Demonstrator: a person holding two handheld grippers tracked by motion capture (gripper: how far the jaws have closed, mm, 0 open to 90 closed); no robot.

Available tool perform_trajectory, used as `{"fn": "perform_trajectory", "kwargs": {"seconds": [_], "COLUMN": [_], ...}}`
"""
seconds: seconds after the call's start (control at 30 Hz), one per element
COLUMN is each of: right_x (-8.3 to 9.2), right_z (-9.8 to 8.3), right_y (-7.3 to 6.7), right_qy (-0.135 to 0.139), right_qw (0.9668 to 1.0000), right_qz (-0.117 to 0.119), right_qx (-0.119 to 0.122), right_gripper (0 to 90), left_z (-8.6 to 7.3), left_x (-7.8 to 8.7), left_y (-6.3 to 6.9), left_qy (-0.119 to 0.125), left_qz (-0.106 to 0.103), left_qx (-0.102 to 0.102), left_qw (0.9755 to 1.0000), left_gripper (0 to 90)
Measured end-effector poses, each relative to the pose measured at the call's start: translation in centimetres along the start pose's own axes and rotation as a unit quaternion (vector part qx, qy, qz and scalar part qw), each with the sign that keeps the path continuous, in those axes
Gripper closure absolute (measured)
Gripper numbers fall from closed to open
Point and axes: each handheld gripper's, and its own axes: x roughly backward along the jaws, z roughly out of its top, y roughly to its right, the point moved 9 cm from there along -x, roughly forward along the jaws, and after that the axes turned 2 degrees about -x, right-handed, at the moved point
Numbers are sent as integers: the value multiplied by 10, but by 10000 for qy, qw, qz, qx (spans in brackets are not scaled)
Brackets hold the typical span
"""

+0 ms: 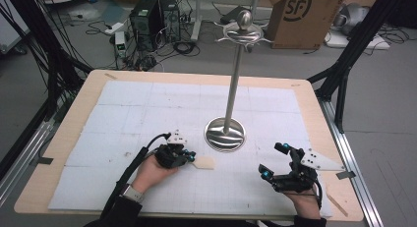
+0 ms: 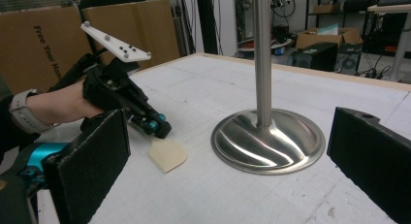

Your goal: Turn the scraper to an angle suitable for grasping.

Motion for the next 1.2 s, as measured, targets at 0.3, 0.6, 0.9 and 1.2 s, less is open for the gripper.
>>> {"fn": "perform_trajectory", "kwargs": {"seconds": [0.3,0.6,0.9,1.2], "right_x": [0,-2,-2,-2], "right_z": [0,-2,-2,-3], "right_y": [-1,-1,-1,-1], "right_qy": [-1,-60,-56,-60], "right_qw": [10000,10000,10000,10000], "right_qz": [15,18,12,15], "right_qx": [17,7,23,11], "right_gripper": [4,4,3,3], "left_z": [-17,-40,-58,-56], "left_x": [16,37,58,99], "left_y": [24,38,44,2], "left_qy": [-86,115,227,829], "left_qz": [-430,-649,-714,8], "left_qx": [-211,-267,-294,122], "left_qw": [9988,9975,9968,9965], "left_gripper": [900,900,900,900]}}
